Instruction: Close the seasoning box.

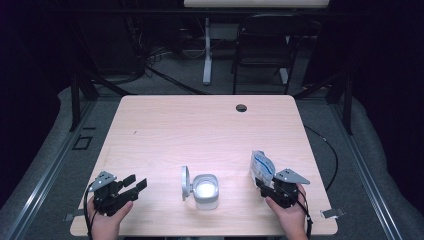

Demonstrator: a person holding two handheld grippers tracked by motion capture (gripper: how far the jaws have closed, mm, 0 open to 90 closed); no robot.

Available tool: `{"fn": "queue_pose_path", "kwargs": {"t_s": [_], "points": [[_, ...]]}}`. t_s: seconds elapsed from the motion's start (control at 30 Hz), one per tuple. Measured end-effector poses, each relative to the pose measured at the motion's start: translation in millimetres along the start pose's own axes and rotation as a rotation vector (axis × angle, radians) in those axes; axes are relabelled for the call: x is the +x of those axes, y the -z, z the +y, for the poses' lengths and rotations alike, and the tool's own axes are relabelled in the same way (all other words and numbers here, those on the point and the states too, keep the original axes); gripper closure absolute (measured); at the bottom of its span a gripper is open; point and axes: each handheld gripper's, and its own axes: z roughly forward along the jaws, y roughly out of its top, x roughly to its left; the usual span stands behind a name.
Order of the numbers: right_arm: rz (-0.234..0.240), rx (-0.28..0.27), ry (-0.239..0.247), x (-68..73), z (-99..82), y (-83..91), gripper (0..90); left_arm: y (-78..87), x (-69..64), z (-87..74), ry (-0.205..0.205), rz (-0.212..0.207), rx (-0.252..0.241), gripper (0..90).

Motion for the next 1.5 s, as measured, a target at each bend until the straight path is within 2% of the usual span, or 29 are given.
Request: {"fn": "queue_pose_path", "kwargs": {"t_s": [0.3,0.47,0.53,0.6,0.7,0.77,0.9,0.97,1.1,1.23,1.5], "points": [[0.022,-0.002,0.014,2.6,-0.7,3.7,47.6,-0.2,-2.7,0.9,-0.007,-0.006,0.001,48.0],[0.017,-0.003,0.034,7.3,-1.6,5.0,46.4,-1.1,-4.6,0.8,-0.010,-0.007,-0.004,48.0],[0.015,-0.021,0.022,9.0,-2.6,4.9,46.1,-1.0,-5.4,1.0,-0.011,-0.010,-0.002,48.1],[0.013,-0.007,0.034,9.6,-2.5,7.0,45.6,-0.5,-6.4,1.7,-0.015,-0.016,0.000,48.8],[0.021,-0.005,0.044,11.6,-3.4,10.2,44.5,-0.9,-10.2,2.8,-0.035,-0.042,0.002,54.5],[0.026,-0.008,0.045,12.6,-3.7,12.7,44.2,-2.0,-14.8,3.5,-0.055,-0.066,0.013,64.0],[0.031,-0.014,0.034,13.2,-4.6,18.2,42.4,-3.7,-28.1,5.7,-0.121,-0.102,0.017,77.0],[0.033,-0.012,0.033,13.3,-5.8,20.0,42.0,-3.7,-36.1,7.8,-0.148,-0.121,0.016,80.5],[0.040,-0.013,0.032,14.3,-7.8,24.2,41.7,-3.8,-49.4,11.5,-0.186,-0.143,0.014,89.8],[0.034,-0.014,0.034,14.4,-9.1,27.9,41.2,-6.6,-56.8,11.9,-0.203,-0.160,0.026,90.0],[0.031,-0.033,0.011,14.2,-12.4,29.0,40.6,-11.1,-65.2,11.6,-0.209,-0.177,0.039,90.0]]}}
